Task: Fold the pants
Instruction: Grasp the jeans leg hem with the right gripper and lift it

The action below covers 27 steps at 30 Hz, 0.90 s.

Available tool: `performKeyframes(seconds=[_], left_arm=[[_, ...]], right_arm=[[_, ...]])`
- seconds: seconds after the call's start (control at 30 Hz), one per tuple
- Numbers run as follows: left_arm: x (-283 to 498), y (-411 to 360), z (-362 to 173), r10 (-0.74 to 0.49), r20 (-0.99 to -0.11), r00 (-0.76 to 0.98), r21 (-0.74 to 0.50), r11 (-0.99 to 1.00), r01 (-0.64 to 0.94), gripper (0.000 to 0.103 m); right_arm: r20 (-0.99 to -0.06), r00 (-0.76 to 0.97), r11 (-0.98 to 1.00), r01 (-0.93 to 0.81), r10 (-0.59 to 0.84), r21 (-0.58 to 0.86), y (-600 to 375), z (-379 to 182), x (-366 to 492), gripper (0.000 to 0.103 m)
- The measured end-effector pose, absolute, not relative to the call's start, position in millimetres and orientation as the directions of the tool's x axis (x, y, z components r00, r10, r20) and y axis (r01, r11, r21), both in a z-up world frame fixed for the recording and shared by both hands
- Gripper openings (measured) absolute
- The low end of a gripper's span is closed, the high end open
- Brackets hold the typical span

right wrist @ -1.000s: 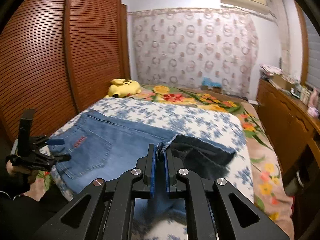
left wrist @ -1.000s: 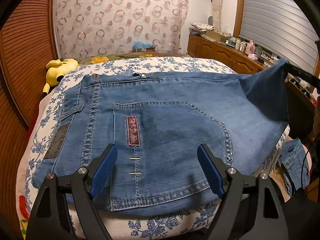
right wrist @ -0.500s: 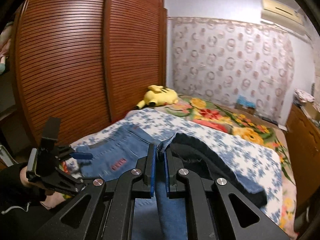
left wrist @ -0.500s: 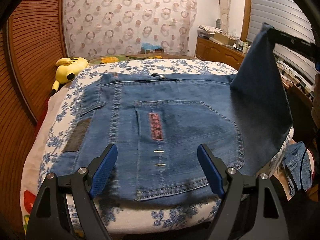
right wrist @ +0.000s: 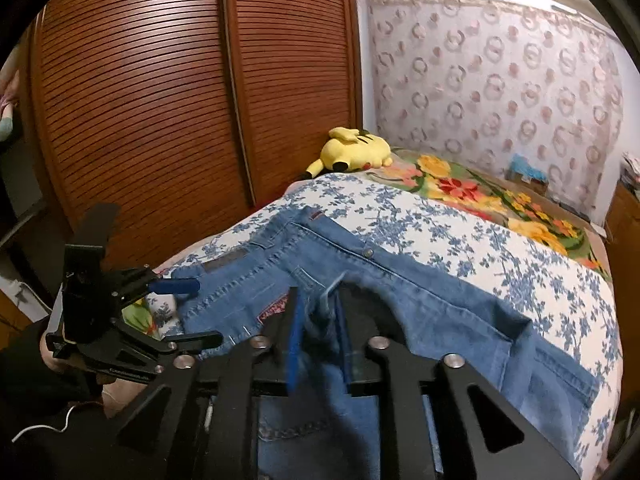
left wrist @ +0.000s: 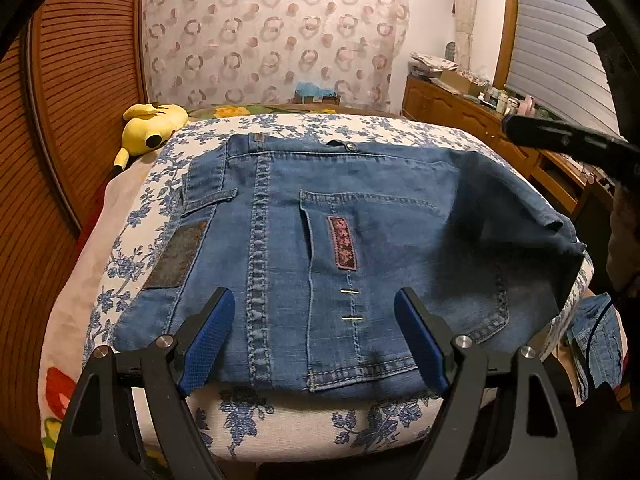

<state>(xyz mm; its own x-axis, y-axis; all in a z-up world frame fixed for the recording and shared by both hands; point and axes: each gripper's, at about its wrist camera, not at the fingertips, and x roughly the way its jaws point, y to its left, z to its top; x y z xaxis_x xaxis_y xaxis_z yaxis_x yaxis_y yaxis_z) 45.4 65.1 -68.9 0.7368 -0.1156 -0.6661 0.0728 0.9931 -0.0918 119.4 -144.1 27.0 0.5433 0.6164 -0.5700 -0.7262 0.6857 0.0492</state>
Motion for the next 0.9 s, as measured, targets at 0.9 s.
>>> performKeyframes(seconds=[0.9], left_arm=[[94,-8,-61,-0.265,-0.651,0.712,-0.105,0.959,0.262,0.083]], right_arm=[[-0.677,0.601,0.866,-0.489,0.424,0.107,-240,-14,148,0.046]])
